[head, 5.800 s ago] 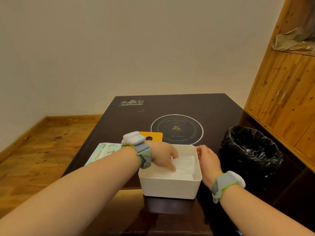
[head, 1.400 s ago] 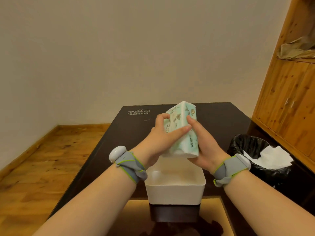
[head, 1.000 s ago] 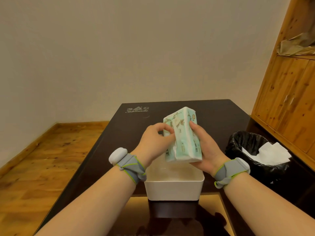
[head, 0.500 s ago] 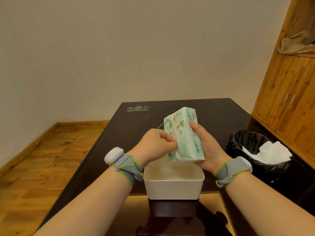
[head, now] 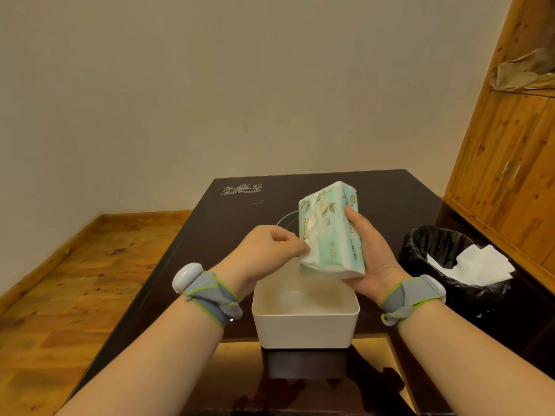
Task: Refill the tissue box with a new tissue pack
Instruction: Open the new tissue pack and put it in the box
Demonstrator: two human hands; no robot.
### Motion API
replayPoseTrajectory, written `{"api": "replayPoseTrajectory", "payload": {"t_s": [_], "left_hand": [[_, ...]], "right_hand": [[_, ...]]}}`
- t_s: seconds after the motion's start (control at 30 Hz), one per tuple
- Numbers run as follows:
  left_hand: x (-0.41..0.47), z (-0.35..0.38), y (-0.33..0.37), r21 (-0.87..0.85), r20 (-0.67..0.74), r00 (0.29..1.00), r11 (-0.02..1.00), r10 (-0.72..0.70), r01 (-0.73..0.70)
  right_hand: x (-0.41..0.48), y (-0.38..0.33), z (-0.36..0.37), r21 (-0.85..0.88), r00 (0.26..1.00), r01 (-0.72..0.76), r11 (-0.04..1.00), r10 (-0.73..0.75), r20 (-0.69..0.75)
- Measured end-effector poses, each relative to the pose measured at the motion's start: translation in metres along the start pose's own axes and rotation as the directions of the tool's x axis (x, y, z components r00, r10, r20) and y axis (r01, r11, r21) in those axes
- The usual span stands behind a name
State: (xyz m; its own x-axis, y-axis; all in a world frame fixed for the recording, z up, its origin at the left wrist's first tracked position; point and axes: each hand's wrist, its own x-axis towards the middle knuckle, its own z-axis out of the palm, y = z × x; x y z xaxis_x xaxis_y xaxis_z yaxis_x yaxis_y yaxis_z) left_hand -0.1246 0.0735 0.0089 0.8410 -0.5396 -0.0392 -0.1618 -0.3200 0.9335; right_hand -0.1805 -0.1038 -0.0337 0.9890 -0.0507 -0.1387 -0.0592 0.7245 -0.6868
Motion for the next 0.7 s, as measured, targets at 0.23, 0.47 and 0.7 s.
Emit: {"api": "replayPoseTrajectory", "payload": {"t_s": [0.23, 0.47, 0.7], "left_hand": [[-0.0056, -0.0009, 0.0016, -0.378, 0.019, 0.998, 0.925, 0.052, -0.041], [-0.0037, 0.0001, -0.0008, -0.587, 0.050, 0.998, 0.808, -0.024, 0.049], [-0.0064, 0.0038, -0.0045, -0.312, 0.044, 0.999, 0.950, 0.026, -0.011]], "right_hand": [[-0.0011, -0.0016, -0.0030, 0.037, 0.999, 0.025, 0.999, -0.023, -0.030], [0.0005, 0.0003, 0.0002, -0.006, 0.999, 0.046, 0.999, -0.046, -0.021], [-0.0002, 0.0033, 0.0029, -0.093, 0.999, 0.036, 0.995, -0.033, 0.030]]}}
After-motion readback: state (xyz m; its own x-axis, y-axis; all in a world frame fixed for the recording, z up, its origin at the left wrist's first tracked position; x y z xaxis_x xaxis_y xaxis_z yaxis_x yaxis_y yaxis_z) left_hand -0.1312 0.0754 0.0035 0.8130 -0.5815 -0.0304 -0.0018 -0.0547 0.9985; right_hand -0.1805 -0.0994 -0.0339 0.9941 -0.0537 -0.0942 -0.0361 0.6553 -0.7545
